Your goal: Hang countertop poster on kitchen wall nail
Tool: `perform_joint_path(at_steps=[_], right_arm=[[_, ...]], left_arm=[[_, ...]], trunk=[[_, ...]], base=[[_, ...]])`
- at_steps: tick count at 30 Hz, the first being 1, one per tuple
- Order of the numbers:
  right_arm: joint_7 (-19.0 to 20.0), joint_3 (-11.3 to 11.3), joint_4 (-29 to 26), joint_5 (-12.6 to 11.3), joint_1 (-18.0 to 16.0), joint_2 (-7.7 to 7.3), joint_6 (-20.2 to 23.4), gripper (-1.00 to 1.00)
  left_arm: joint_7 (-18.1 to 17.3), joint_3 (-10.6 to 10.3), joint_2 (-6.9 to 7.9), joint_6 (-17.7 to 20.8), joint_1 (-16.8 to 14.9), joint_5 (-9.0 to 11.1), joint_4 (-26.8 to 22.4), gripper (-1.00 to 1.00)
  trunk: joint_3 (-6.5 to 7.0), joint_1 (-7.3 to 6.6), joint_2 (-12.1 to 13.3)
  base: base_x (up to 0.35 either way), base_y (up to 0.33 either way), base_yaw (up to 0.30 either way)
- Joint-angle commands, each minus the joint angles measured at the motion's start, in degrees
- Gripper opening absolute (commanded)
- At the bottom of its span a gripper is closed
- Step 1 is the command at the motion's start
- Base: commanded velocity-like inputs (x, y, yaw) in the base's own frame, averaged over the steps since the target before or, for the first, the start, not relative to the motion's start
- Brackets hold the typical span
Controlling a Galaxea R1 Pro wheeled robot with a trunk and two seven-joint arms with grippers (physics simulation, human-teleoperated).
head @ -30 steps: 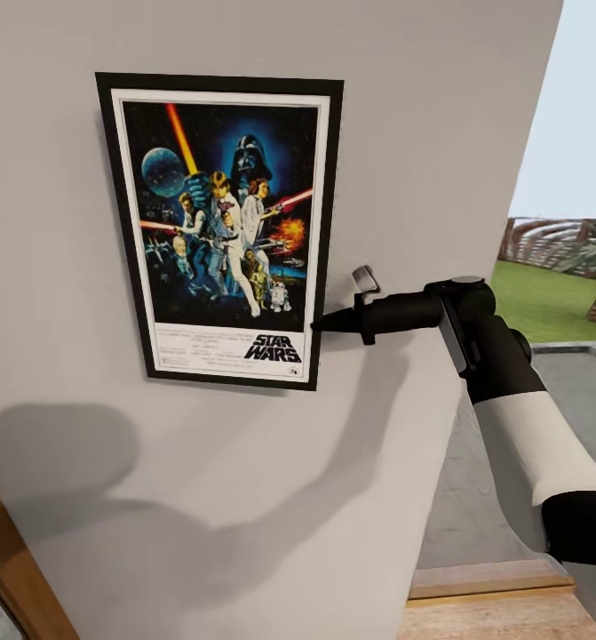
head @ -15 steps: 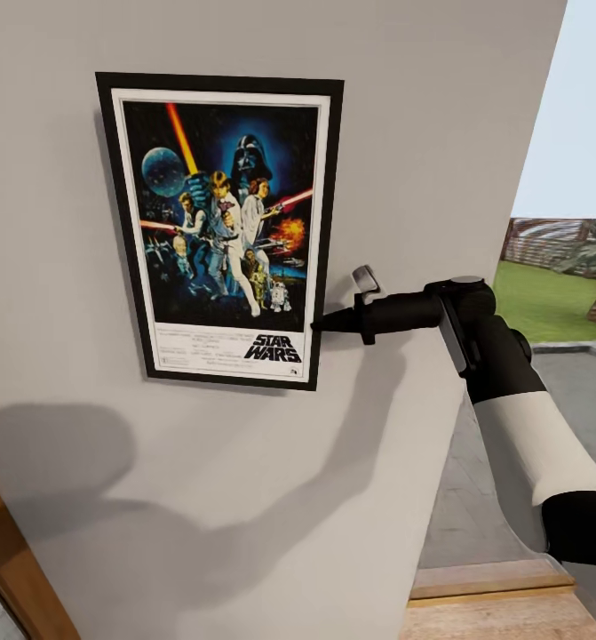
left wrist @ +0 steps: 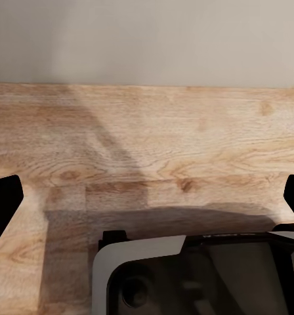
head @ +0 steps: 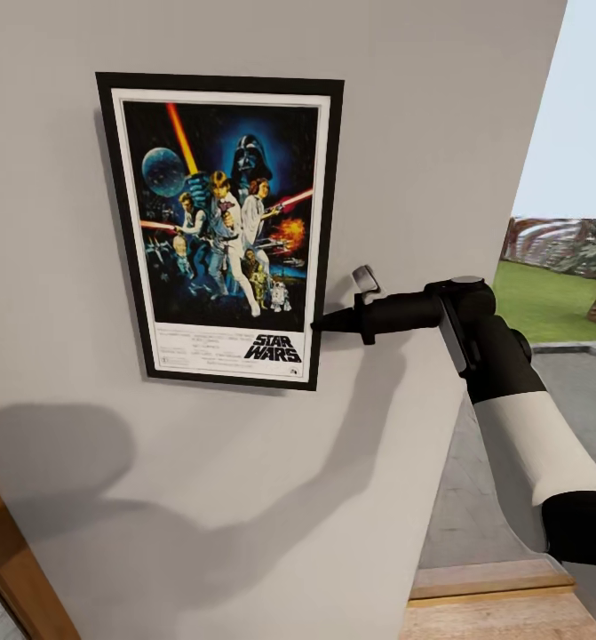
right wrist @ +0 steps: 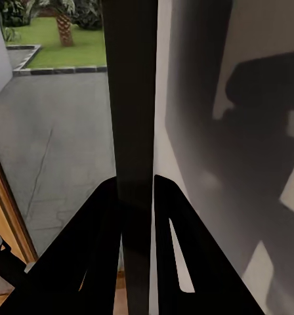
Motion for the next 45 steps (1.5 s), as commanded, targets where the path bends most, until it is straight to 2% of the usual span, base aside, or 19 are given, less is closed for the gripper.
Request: perform_joint_path(at_steps=[1, 45], right_arm=[[0.2, 0.1, 0.0, -0.1, 0.0, -0.04, 0.7, -1.00], [0.2, 0.1, 0.0, -0.2, 0.3, -0.04, 0.7, -1.00]], left_arm=[[-0.3, 0.2, -0.02, -0.1, 0.0, -0.1, 0.0, 1.00], [-0.3, 0.3, 0.15, -0.1, 0.0, -0.1, 0.0, 1.00]], trunk=[[-0.01, 0.02, 0.0], [-0.01, 0.02, 0.0]], base=[[0.000, 0.021, 0.000], [0.000, 0.064, 0.000]])
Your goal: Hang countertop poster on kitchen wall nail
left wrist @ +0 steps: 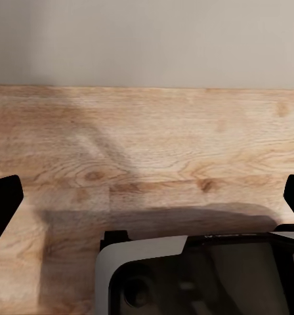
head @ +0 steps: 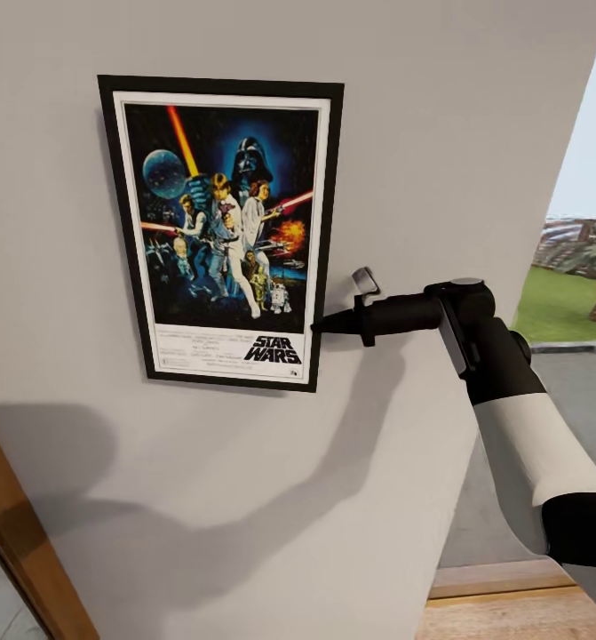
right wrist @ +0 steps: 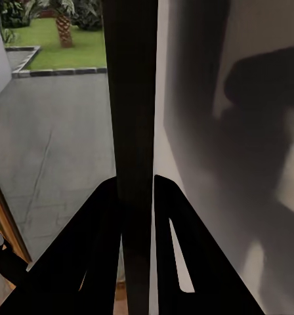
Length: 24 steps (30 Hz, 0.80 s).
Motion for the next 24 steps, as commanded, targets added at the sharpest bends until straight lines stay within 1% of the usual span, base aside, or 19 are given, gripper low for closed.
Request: perform_joint_path(at_steps=[1, 8, 24], right_arm=[[0.2, 0.1, 0.0, -0.1, 0.0, -0.04, 0.7, -1.00], [0.2, 0.1, 0.0, -0.1, 0.0, -0.04, 0.7, -1.00], [0.2, 0.1, 0.0, -0.3, 0.0, -0.04, 0.7, -1.00]], left_arm=[[-0.3, 0.2, -0.02, -0.1, 0.0, -0.1, 0.0, 1.00], [-0.3, 0.2, -0.02, -0.1, 0.0, -0.1, 0.0, 1.00], [-0.2, 0.2, -0.02, -0.1, 0.0, -0.1, 0.0, 1.00]], trunk=[[-0.01, 0.02, 0.0], [-0.01, 0.02, 0.0], [-0.01, 0.02, 0.0]], base=[[0.000, 0.143, 0.000], [0.000, 0.087, 0.000], [0.000, 0.007, 0.000]])
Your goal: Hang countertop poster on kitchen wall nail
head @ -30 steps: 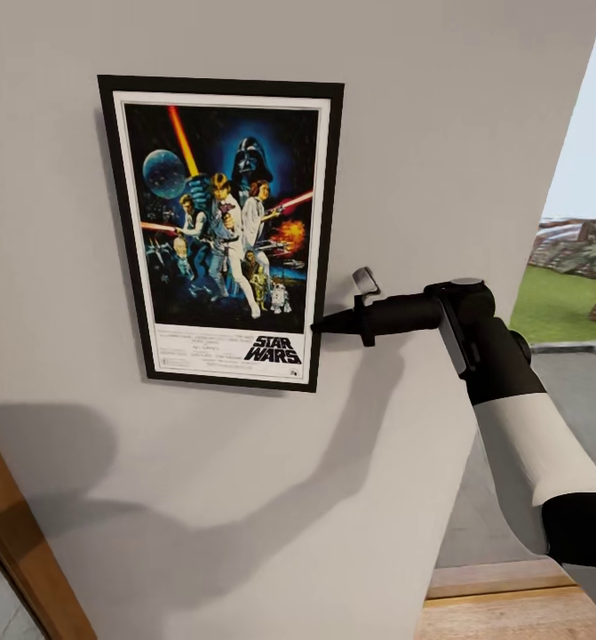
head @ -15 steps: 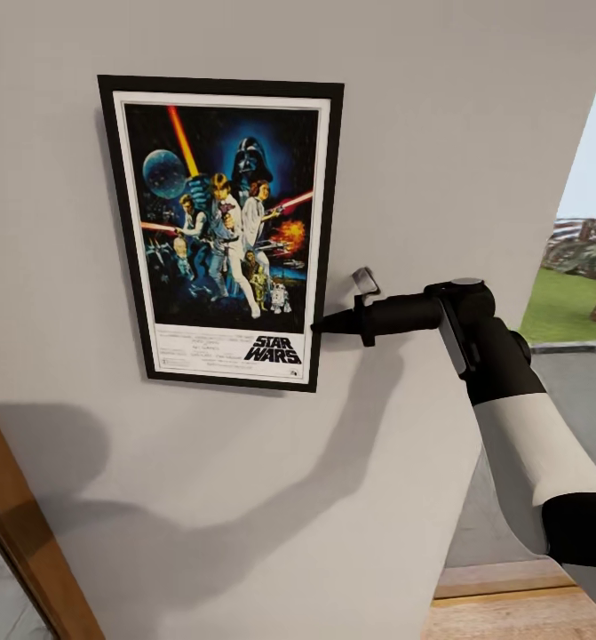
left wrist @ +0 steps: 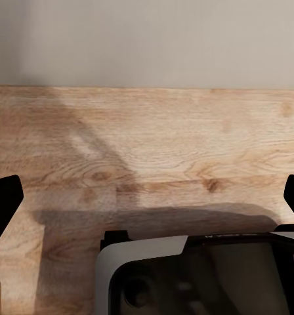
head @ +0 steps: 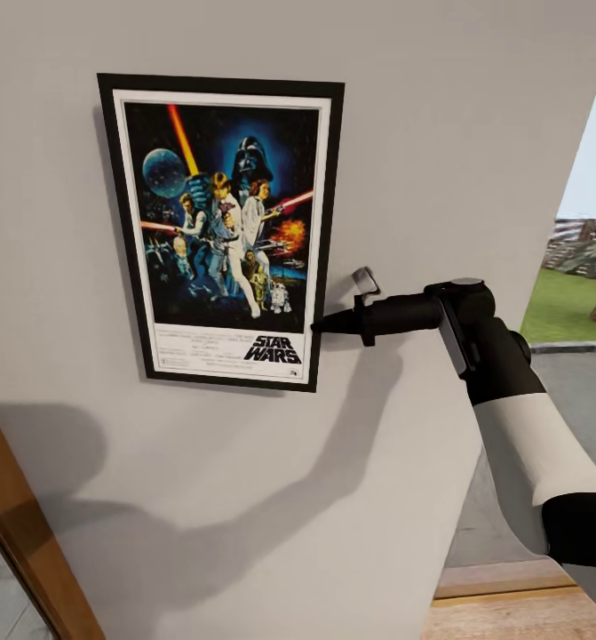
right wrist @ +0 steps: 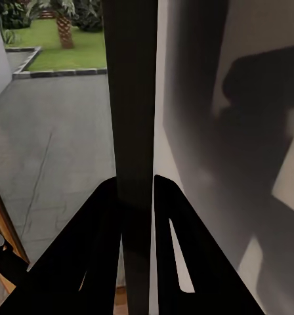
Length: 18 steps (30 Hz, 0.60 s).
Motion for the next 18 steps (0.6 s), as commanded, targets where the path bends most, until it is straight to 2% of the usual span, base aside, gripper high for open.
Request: perform_joint_path(at_steps=[1, 18], right_arm=[[0.2, 0.1, 0.0, -0.1, 0.0, -0.04, 0.7, -1.00], [0.2, 0.1, 0.0, -0.3, 0.0, -0.04, 0.7, -1.00]], left_arm=[[-0.3, 0.2, -0.02, -0.1, 0.0, -0.1, 0.0, 1.00], [-0.3, 0.2, -0.02, -0.1, 0.0, -0.1, 0.0, 1.00]], trunk=[[-0.01, 0.02, 0.0], [-0.01, 0.02, 0.0]], base=[[0.000, 0.000, 0.000], [0.000, 0.000, 0.000]])
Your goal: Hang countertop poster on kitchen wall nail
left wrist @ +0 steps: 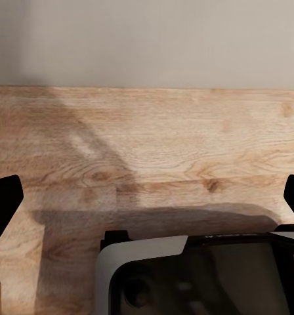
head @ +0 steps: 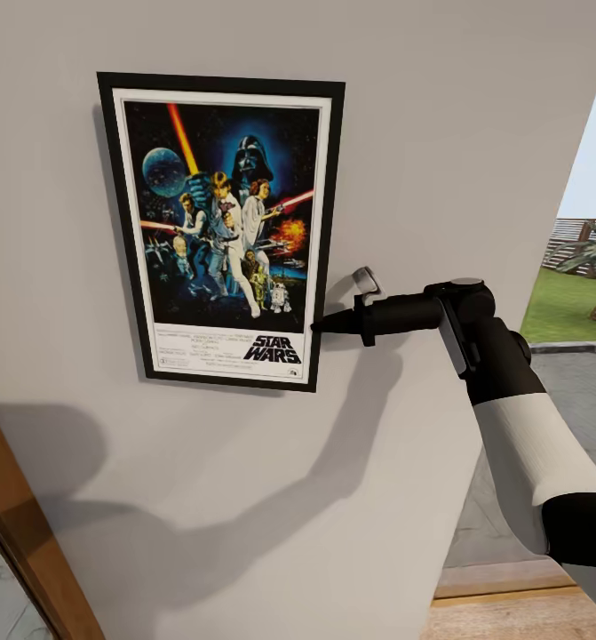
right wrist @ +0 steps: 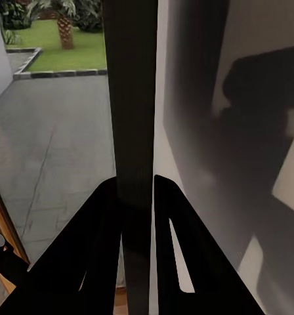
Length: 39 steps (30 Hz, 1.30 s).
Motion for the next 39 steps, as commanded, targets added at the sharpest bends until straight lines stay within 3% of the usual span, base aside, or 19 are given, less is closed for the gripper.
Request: perform_joint_path(at_steps=[1, 39], right_arm=[[0.1, 0.1, 0.0, -0.1, 0.0, -0.05, 0.7, -1.00], [0.1, 0.1, 0.1, -0.1, 0.0, -0.05, 0.8, -1.00]], left_arm=[[-0.3, 0.2, -0.03, -0.1, 0.0, -0.1, 0.0, 1.00], [-0.3, 0.2, -0.03, -0.1, 0.0, -0.1, 0.0, 1.00]], trunk=[[-0.01, 0.02, 0.0], [-0.01, 0.02, 0.0]], base=[[0.000, 0.000, 0.000], [0.031, 0.000, 0.000]])
